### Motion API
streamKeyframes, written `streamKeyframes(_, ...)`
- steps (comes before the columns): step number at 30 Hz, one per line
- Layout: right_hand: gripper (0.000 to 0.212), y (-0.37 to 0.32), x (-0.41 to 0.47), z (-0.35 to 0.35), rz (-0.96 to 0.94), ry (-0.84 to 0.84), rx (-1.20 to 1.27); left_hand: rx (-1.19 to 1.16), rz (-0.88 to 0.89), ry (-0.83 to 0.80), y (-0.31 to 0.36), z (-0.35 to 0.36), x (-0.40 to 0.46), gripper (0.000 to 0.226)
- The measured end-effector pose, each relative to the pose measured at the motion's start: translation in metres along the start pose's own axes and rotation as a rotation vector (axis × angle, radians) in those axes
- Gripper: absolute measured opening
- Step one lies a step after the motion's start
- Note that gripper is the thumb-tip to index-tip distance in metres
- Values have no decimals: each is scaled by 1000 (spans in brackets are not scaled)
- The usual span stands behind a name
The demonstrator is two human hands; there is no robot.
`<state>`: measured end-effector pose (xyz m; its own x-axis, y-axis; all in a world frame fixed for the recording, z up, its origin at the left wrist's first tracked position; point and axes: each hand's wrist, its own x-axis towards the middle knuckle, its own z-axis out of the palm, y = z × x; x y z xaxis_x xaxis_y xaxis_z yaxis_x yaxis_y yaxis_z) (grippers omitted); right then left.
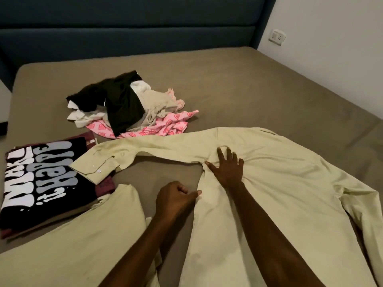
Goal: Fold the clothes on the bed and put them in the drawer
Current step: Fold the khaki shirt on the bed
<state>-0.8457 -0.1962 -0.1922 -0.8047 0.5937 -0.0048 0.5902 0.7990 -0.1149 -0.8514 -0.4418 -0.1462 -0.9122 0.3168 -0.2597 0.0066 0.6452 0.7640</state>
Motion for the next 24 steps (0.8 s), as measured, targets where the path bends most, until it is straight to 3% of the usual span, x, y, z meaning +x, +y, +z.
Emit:
streamKeyframes(4, 94, 4, 3, 5, 1, -19, 41, 426, 123, -157, 13, 8, -12, 63)
streamKeyframes(6, 97, 5, 1, -8, -15, -48, 62, 605, 178, -75, 6, 19, -34, 69)
streamKeyframes(10, 103, 15, -44, -29, 177, 216, 111, 611, 516, 253, -14, 45, -93, 92)
streamKeyframes(11, 103, 19, -65, -31, 222, 259, 114, 554, 615, 271, -20, 55, -102, 96)
streamKeyframes(13, 102, 28, -118, -27, 247, 255, 103, 530, 730, 140, -29, 67, -123, 94)
streamKeyframes(17, 98, 43, -206, -2, 218, 114, 48, 598, 735, 14, -57, 73, -143, 84)
streamKeyframes(24, 97, 60, -282, 1, 269, 99, 29, 630, 650, -3, -86, 57, -164, 104)
